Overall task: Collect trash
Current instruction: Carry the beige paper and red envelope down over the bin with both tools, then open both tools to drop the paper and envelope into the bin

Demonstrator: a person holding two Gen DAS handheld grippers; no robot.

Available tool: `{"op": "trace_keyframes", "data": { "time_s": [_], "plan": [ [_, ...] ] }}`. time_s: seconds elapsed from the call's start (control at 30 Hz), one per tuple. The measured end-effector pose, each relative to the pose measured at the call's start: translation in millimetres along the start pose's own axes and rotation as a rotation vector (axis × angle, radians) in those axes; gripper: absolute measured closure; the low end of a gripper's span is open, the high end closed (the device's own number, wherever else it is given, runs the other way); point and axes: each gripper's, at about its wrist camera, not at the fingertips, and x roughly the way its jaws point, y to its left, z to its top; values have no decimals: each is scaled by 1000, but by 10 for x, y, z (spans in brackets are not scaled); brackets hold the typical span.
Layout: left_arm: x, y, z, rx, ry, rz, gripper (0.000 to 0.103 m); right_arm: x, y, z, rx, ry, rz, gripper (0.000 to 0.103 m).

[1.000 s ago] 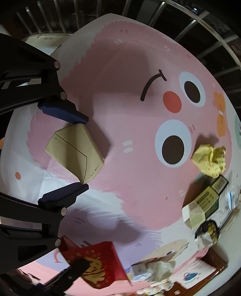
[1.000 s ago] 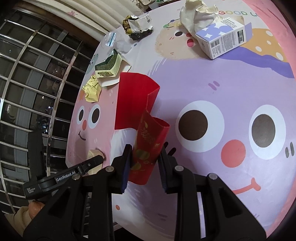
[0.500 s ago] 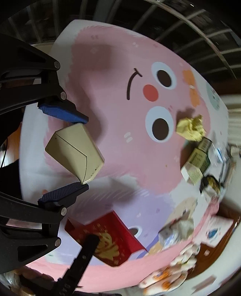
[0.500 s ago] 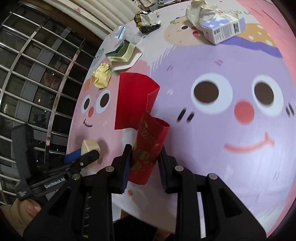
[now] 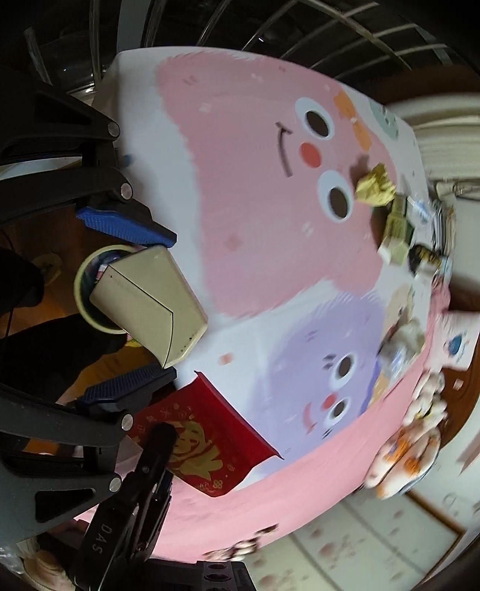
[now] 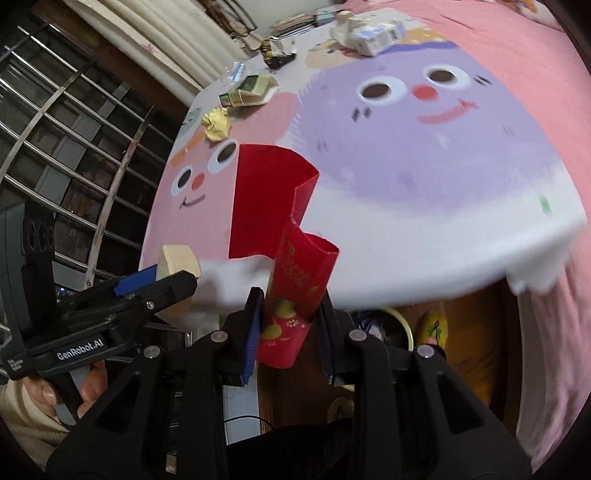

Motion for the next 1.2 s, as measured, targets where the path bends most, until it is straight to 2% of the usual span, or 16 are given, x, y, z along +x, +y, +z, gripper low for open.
{"op": "trace_keyframes", "data": {
  "time_s": [0.23, 0.4, 0.53, 0.7, 0.87, 1.07, 1.13, 1.2],
  "plan": [
    [46, -142, -552, 57, 81, -41, 38, -121, -113, -738, 85, 34, -47, 78],
    [335, -245, -956, 93, 128, -52, 38, 192, -331, -1208, 152, 111, -83, 78],
    [782, -210, -1248, 105, 166, -43, 38, 650, -649, -1574, 214, 180, -119, 78],
    [1592, -39, -1534, 110, 214, -13, 38, 1429, -1068, -1949, 264, 260, -151, 78],
    [2364, 166, -1732, 103, 242, 11, 38, 2127, -1390, -2153, 261, 311, -180, 78],
    [2987, 423, -1813, 94, 259, 41, 38, 2800, -1746, -2200, 263, 346, -175, 74],
    [3158, 489, -1833, 85, 283, 50, 36, 2937, -1835, -2212, 270, 346, -164, 71],
    [3292, 535, -1831, 76, 288, 59, 20, 3042, -1889, -2204, 273, 353, -156, 62]
  ]
}}
